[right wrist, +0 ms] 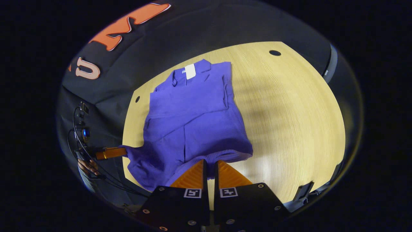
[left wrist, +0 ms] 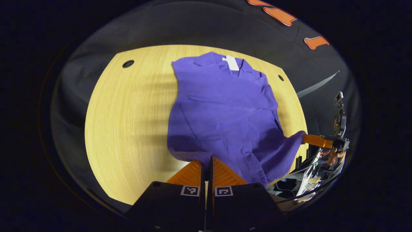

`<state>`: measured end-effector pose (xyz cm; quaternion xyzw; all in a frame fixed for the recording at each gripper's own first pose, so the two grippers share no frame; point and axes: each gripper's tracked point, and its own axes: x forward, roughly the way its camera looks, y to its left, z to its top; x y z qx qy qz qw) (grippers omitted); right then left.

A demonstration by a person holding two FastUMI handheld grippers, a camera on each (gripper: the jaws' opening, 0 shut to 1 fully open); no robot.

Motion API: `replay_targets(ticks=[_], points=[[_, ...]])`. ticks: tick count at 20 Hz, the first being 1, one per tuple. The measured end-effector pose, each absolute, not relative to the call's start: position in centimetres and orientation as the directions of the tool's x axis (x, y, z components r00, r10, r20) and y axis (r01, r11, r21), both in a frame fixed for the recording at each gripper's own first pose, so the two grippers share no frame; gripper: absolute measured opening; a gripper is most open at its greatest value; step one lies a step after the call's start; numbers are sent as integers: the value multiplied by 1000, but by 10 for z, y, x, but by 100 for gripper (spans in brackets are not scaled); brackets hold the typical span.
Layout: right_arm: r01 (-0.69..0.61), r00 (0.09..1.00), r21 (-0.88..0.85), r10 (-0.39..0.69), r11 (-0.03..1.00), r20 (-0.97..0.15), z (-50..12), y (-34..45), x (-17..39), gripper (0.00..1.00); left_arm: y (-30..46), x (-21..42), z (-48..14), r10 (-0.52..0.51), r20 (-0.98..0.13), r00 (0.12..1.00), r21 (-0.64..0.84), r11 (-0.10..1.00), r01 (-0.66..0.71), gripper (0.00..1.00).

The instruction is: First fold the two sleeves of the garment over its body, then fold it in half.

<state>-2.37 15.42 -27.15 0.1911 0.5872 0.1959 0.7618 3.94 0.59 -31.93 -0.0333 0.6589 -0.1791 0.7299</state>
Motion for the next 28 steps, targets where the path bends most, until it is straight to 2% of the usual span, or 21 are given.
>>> replay_targets(ticks=[9,18,20,22,25,26,27,28], points=[[-174,289,476,507,862,-812,-245,169,78,6,-13,157,-292,-264,-954,139,-215,932,294,3],[-160,285,462,489,872,-824,-259,181,199,6,-21,276,-318,-154,-977,146,-87,917,389,3],[-149,298,448,472,881,-830,-270,179,229,6,-22,308,-325,-130,-972,195,-43,917,396,3],[-107,361,440,447,892,-819,-272,176,265,6,-12,339,-331,-53,-955,291,76,906,417,4],[-41,437,519,482,854,-759,-260,182,286,19,-14,361,-342,-50,-920,388,115,913,390,13],[-41,452,510,471,859,-757,-259,174,288,23,-14,359,-342,-52,-912,407,114,921,373,22],[-50,464,494,459,868,-758,-257,172,292,28,-13,360,-340,-51,-900,434,118,928,354,26],[-59,473,471,440,880,-763,-257,165,294,31,-10,364,-338,-47,-888,458,125,933,338,34]])
